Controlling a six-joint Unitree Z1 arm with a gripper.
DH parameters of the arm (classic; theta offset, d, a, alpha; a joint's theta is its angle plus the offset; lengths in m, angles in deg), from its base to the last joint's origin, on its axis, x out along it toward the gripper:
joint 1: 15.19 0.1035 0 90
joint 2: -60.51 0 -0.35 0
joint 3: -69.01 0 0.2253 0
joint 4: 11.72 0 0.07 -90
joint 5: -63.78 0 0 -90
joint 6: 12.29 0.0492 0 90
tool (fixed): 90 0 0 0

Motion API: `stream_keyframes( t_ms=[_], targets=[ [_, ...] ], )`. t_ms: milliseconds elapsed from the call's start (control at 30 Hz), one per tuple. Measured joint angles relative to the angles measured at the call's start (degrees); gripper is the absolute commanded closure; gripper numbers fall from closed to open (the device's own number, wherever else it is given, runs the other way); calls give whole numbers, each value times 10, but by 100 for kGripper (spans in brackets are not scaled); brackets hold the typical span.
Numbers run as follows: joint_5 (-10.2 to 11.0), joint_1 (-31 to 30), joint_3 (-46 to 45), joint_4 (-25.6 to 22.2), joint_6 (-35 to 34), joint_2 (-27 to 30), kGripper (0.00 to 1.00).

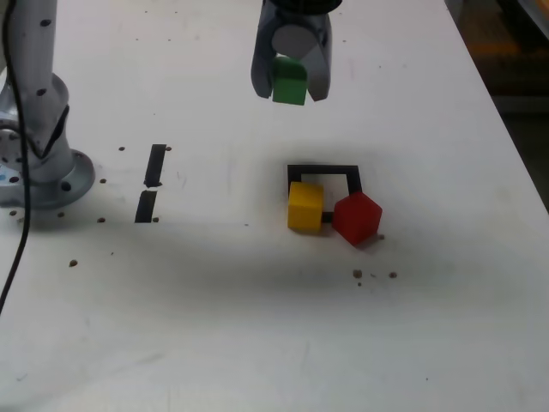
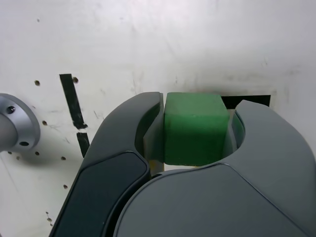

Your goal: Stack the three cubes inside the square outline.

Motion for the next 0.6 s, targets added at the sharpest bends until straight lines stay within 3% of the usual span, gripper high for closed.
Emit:
stream_keyframes(
  t_ms=[267, 600],
  targets=[
    [-25, 90, -77, 117, 26, -1, 91],
    [-37, 174, -142, 205, 66, -17, 90]
  ],
)
